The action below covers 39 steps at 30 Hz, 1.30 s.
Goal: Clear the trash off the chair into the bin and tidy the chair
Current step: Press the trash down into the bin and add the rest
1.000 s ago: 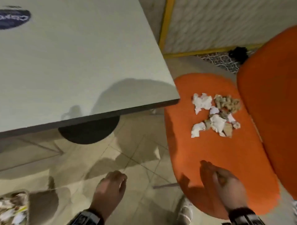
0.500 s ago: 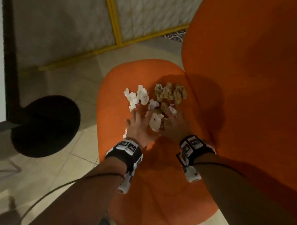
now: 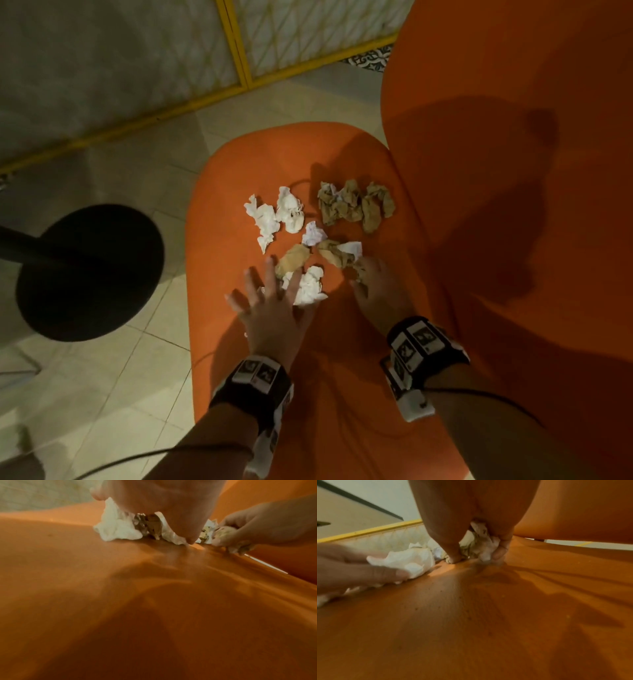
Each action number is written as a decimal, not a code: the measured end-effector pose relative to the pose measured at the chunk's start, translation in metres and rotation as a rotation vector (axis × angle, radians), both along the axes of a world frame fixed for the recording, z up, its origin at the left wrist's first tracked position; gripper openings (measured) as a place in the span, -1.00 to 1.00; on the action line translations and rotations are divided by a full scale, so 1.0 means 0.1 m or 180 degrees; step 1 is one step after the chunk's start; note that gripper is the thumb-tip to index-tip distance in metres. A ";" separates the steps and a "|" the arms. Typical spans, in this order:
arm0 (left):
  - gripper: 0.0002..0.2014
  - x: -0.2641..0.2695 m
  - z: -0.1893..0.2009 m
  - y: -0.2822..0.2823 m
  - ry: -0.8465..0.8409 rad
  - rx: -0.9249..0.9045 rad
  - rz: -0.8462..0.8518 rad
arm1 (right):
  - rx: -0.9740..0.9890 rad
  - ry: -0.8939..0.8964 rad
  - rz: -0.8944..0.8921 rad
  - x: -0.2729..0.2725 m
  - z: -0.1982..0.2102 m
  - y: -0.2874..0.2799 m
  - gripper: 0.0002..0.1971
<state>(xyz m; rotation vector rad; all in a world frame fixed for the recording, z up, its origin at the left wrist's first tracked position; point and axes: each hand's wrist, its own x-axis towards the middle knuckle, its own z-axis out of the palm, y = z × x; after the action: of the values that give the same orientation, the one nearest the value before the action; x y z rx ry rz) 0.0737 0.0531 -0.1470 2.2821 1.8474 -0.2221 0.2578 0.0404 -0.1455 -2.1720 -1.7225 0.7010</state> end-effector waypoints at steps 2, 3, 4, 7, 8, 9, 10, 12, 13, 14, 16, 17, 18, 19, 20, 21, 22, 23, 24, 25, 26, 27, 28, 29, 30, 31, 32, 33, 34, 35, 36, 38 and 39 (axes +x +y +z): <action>-0.35 -0.03 0.00 0.01 -0.0074 -0.0189 0.0066 | 0.0445 0.0171 -0.0156 0.00 0.06 -0.02 -0.66; -0.37 -0.04 0.02 0.02 -0.0133 -0.0277 0.0066 | 0.0637 0.0275 -0.0179 -0.01 0.09 0.00 -0.66; -0.40 -0.06 0.02 0.04 -0.0189 -0.0355 0.0036 | 0.0765 0.0388 -0.0164 -0.03 0.13 0.05 -0.64; -0.43 -0.14 0.04 0.11 -0.0478 -0.0406 0.0089 | 0.0757 0.0383 0.0024 -0.11 0.17 0.28 -0.56; -0.42 -0.17 0.05 0.13 -0.0594 -0.0433 0.0110 | 0.0652 0.0202 0.0122 -0.14 0.15 0.35 -0.53; -0.43 -0.19 0.06 0.16 -0.0689 -0.0442 0.0085 | 0.0487 0.0000 0.0219 -0.19 0.12 0.41 -0.51; -0.45 -0.21 0.07 0.19 -0.0764 -0.0437 0.0042 | 0.0251 -0.0165 0.0292 -0.23 0.09 0.44 -0.49; -0.53 -0.26 0.09 0.26 -0.1008 -0.0435 -0.0004 | -0.0292 -0.0310 0.0284 -0.29 0.03 0.47 -0.46; -0.58 -0.28 0.11 0.29 -0.1167 -0.0440 0.0042 | -0.0454 -0.0363 0.0230 -0.30 0.01 0.48 -0.47; -0.65 -0.31 0.15 0.32 -0.1310 -0.0412 0.0145 | -0.0523 -0.0431 0.0195 -0.30 0.00 0.48 -0.48; -0.76 -0.35 0.26 0.38 -0.1564 -0.0275 0.0448 | -0.0539 -0.0521 0.0188 -0.31 0.01 0.50 -0.52; -0.79 -0.37 0.34 0.42 -0.1701 -0.0200 0.0594 | -0.0534 -0.0500 0.0187 -0.30 0.01 0.51 -0.54; -0.81 -0.38 0.42 0.47 -0.1849 -0.0113 0.0714 | -0.0544 -0.0425 0.0182 -0.31 0.02 0.52 -0.57; -0.80 -0.39 0.49 0.54 -0.2001 -0.0019 0.0801 | -0.0571 -0.0308 0.0168 -0.30 0.03 0.52 -0.60; -0.78 -0.39 0.56 0.62 -0.2134 0.0059 0.0863 | -0.0607 -0.0178 0.0134 -0.30 0.05 0.51 -0.62; -0.77 -0.39 0.61 0.72 -0.2244 0.0120 0.0876 | -0.0679 -0.0032 0.0059 -0.30 0.07 0.50 -0.61; -0.76 -0.39 0.65 0.84 -0.2322 0.0178 0.0844 | -0.0758 0.0138 -0.0058 -0.29 0.10 0.49 -0.58; -0.74 -0.38 0.66 0.96 -0.2342 0.0210 0.0760 | -0.0773 0.0320 -0.0211 -0.30 0.13 0.47 -0.55; -0.72 -0.36 0.64 1.09 -0.2263 0.0203 0.0652 | -0.0693 0.0492 -0.0384 -0.32 0.16 0.46 -0.53; -0.69 -0.33 0.61 1.22 -0.2084 0.0156 0.0523 | -0.0536 0.0654 -0.0542 -0.36 0.19 0.46 -0.54; -0.65 -0.29 0.57 1.33 -0.1866 0.0072 0.0415 | -0.0361 0.0795 -0.0638 -0.41 0.22 0.48 -0.56; -0.62 -0.26 0.53 1.42 -0.1677 -0.0020 0.0330 | -0.0204 0.0901 -0.0653 -0.47 0.25 0.52 -0.55; -0.58 -0.22 0.49 1.47 -0.1466 -0.0061 0.0207 | -0.0100 0.0934 -0.0603 -0.53 0.26 0.57 -0.51; -0.55 -0.19 0.43 1.48 -0.1242 -0.0009 -0.0024 | -0.0081 0.0882 -0.0509 -0.59 0.26 0.64 -0.47; -0.51 -0.18 0.36 1.48 -0.1101 0.0060 -0.0314 | -0.0146 0.0749 -0.0397 -0.63 0.24 0.71 -0.44; -0.48 -0.20 0.28 1.47 -0.1111 0.0016 -0.0523 | -0.0267 0.0604 -0.0301 -0.67 0.22 0.78 -0.43; -0.46 -0.23 0.20 1.47 -0.1163 -0.0096 -0.0594 | -0.0403 0.0520 -0.0258 -0.70 0.19 0.84 -0.44; -0.43 -0.25 0.16 1.49 -0.1189 -0.0212 -0.0556 | -0.0505 0.0509 -0.0272 -0.72 0.17 0.87 -0.45; -0.41 -0.28 0.12 1.51 -0.1151 -0.0244 -0.0520 | -0.0559 0.0542 -0.0319 -0.73 0.15 0.89 -0.45; -0.41 -0.30 0.10 1.53 -0.1147 -0.0283 -0.0511 | -0.0566 0.0595 -0.0359 -0.75 0.12 0.90 -0.47; -0.44 -0.31 0.10 1.54 -0.1170 -0.0320 -0.0514 | -0.0535 0.0653 -0.0394 -0.76 0.11 0.89 -0.48; -0.54 -0.34 0.11 1.56 -0.1270 -0.0539 -0.0456 | -0.0455 0.0863 -0.0513 -0.75 0.08 0.84 -0.55; -0.59 -0.35 0.12 1.58 -0.1368 -0.0553 -0.0377 | -0.0439 0.1005 -0.0628 -0.74 0.09 0.81 -0.61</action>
<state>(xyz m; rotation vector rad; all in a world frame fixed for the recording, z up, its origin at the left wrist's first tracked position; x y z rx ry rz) 0.0384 0.2108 -0.1348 2.1164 1.4240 0.0846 0.1841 0.1217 -0.1369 -2.1409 -1.3176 1.0685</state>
